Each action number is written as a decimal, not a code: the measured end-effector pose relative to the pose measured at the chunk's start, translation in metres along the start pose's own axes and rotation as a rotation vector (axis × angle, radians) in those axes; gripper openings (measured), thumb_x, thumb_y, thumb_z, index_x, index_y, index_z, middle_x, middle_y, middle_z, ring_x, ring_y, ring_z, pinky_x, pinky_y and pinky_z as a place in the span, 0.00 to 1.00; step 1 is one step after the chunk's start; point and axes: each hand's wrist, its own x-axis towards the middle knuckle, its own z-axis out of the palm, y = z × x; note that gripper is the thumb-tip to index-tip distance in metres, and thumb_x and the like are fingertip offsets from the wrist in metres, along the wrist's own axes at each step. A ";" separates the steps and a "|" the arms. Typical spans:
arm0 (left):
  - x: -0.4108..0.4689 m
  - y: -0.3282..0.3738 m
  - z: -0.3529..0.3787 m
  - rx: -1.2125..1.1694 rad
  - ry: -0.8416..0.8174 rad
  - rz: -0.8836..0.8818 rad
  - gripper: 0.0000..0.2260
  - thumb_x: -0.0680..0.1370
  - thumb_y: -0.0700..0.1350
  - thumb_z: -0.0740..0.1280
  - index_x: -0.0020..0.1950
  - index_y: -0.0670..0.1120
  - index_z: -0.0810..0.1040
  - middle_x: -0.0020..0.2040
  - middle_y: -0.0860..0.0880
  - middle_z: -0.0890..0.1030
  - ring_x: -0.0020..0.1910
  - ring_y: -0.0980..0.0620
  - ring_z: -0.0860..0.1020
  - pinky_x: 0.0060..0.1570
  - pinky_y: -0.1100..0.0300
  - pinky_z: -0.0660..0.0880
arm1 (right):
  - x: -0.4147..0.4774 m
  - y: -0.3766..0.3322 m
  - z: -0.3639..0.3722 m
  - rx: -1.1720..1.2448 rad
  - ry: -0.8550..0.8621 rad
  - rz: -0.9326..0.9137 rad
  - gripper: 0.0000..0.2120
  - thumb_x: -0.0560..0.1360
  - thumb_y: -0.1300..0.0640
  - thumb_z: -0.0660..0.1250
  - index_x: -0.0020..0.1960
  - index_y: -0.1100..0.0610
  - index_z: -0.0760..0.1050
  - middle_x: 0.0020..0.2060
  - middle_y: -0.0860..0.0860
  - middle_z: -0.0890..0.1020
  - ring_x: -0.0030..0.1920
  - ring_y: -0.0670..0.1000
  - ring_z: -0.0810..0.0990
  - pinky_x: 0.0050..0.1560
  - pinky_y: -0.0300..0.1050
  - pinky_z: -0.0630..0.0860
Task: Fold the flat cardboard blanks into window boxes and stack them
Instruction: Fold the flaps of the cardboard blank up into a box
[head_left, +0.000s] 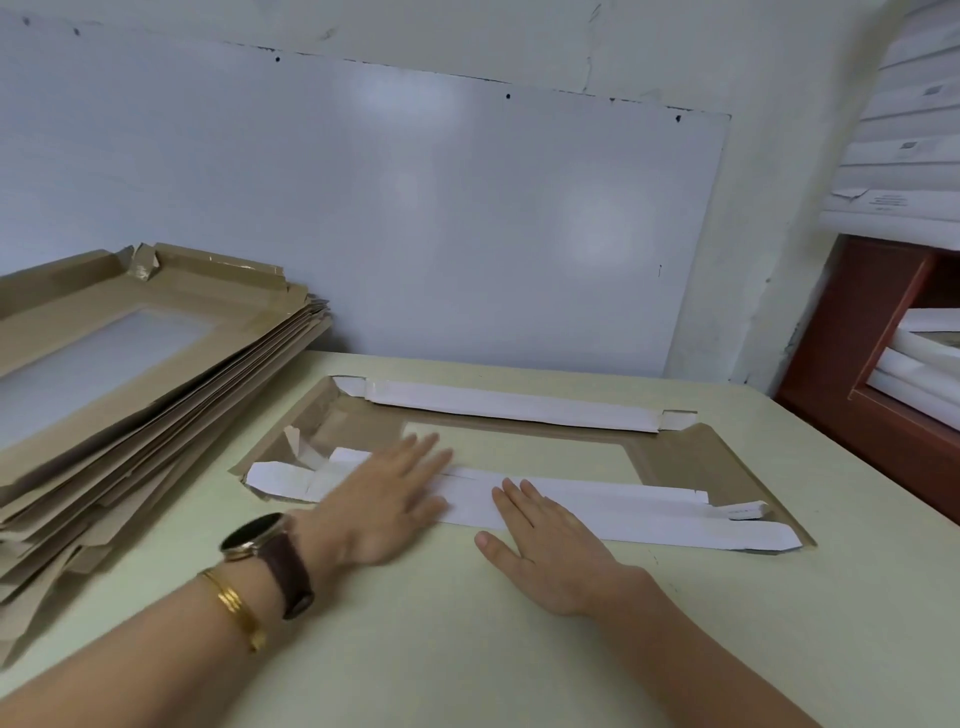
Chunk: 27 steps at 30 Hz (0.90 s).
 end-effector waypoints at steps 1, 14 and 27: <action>0.004 0.008 0.008 0.009 -0.082 -0.015 0.27 0.82 0.62 0.47 0.79 0.58 0.44 0.78 0.57 0.40 0.78 0.55 0.41 0.75 0.55 0.40 | 0.000 0.001 0.001 0.008 0.003 0.001 0.35 0.79 0.34 0.41 0.79 0.50 0.39 0.78 0.44 0.39 0.77 0.43 0.36 0.76 0.43 0.37; -0.008 -0.037 0.006 0.097 -0.174 -0.162 0.28 0.81 0.62 0.43 0.79 0.54 0.43 0.79 0.53 0.42 0.78 0.54 0.40 0.74 0.59 0.38 | -0.028 0.106 -0.007 0.039 0.025 0.227 0.31 0.81 0.38 0.42 0.79 0.50 0.41 0.78 0.44 0.41 0.77 0.44 0.39 0.76 0.43 0.39; -0.022 -0.072 0.002 0.057 -0.147 -0.340 0.32 0.79 0.67 0.45 0.79 0.56 0.44 0.80 0.51 0.44 0.78 0.54 0.42 0.75 0.53 0.43 | -0.057 0.144 -0.016 0.156 0.073 0.344 0.29 0.83 0.42 0.46 0.80 0.52 0.45 0.78 0.44 0.44 0.77 0.42 0.40 0.75 0.40 0.40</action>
